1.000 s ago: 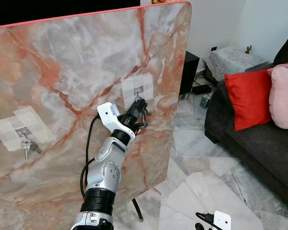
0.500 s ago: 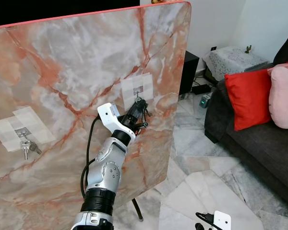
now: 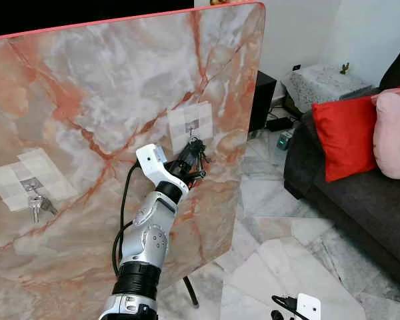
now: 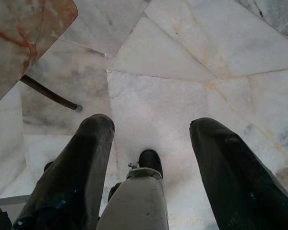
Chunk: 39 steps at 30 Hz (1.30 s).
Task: Hang keys on a hook
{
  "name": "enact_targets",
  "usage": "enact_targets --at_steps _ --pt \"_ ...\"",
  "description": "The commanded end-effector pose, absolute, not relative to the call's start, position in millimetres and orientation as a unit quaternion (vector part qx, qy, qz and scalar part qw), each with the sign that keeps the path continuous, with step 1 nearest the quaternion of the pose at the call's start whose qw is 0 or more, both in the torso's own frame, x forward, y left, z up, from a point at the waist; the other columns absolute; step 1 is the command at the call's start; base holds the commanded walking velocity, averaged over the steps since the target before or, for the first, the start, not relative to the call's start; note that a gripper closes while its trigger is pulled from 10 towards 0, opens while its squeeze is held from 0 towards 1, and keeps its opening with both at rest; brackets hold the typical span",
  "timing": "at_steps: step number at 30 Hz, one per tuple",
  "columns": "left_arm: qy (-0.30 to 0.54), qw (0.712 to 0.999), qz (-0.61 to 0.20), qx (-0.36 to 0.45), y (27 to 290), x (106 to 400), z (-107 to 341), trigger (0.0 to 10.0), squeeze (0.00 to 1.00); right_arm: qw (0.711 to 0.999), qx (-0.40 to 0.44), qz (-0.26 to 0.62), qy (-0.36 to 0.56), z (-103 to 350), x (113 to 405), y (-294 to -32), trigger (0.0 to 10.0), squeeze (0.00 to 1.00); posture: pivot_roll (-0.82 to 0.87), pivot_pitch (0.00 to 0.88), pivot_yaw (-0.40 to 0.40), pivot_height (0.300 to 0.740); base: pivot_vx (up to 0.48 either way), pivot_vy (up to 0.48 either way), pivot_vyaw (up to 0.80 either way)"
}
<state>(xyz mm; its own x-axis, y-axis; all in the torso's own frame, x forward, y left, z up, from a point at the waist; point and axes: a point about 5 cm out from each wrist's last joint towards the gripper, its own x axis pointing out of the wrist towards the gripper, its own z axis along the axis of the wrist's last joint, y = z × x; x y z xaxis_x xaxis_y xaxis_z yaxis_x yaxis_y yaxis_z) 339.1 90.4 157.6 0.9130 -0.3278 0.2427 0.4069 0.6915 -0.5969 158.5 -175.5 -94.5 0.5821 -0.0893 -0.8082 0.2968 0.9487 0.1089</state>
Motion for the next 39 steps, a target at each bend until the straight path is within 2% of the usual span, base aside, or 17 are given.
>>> enact_targets --at_steps 1,3,4,19,32,33,34,35,39 --pt "-0.048 0.922 -0.197 -0.331 90 340 156 10.0 0.31 0.881 0.115 -0.112 0.445 -95 158 -178 10.0 0.00 -0.03 0.000 -0.029 0.740 0.000 0.000 0.00" --pt "-0.044 0.922 -0.197 -0.330 90 341 155 10.0 0.94 0.881 0.115 -0.112 0.445 -94 158 -178 10.0 0.00 -0.03 0.000 -0.029 0.740 0.000 0.000 0.00" --pt "-0.044 0.922 -0.197 -0.331 90 341 155 10.0 1.00 0.881 0.115 -0.112 0.445 -94 158 -178 10.0 0.00 -0.03 0.000 -0.029 0.740 0.000 0.000 0.00" --pt "-0.044 0.921 -0.199 -0.331 93 338 154 10.0 1.00 0.881 0.115 -0.111 0.445 -95 158 -178 10.0 0.00 -0.03 0.000 -0.029 0.740 0.000 0.000 0.00" --pt "-0.034 0.930 -0.182 -0.316 108 331 145 10.0 1.00 0.881 0.114 -0.110 0.446 -95 157 -178 10.0 0.00 -0.02 0.000 -0.031 0.740 0.000 0.000 0.00" --pt "-0.032 0.932 -0.181 -0.314 109 330 144 10.0 0.84 0.881 0.114 -0.110 0.446 -95 157 -178 10.0 0.00 -0.02 0.000 -0.031 0.740 0.000 0.000 0.00" --pt "-0.032 0.932 -0.181 -0.313 110 330 143 10.0 0.84 0.881 0.114 -0.110 0.447 -95 157 -178 10.0 0.00 -0.02 0.000 -0.031 0.740 0.000 0.000 0.00" --pt "-0.030 0.933 -0.180 -0.311 111 329 142 10.0 0.00 0.881 0.114 -0.110 0.447 -95 157 -178 10.0 0.00 -0.02 0.000 -0.031 0.740 0.000 0.000 0.00" --pt "-0.024 0.935 -0.179 -0.304 115 325 138 10.0 0.00 0.881 0.114 -0.110 0.447 -95 157 -178 10.0 0.00 -0.02 0.000 -0.031 0.740 0.000 0.000 0.00"
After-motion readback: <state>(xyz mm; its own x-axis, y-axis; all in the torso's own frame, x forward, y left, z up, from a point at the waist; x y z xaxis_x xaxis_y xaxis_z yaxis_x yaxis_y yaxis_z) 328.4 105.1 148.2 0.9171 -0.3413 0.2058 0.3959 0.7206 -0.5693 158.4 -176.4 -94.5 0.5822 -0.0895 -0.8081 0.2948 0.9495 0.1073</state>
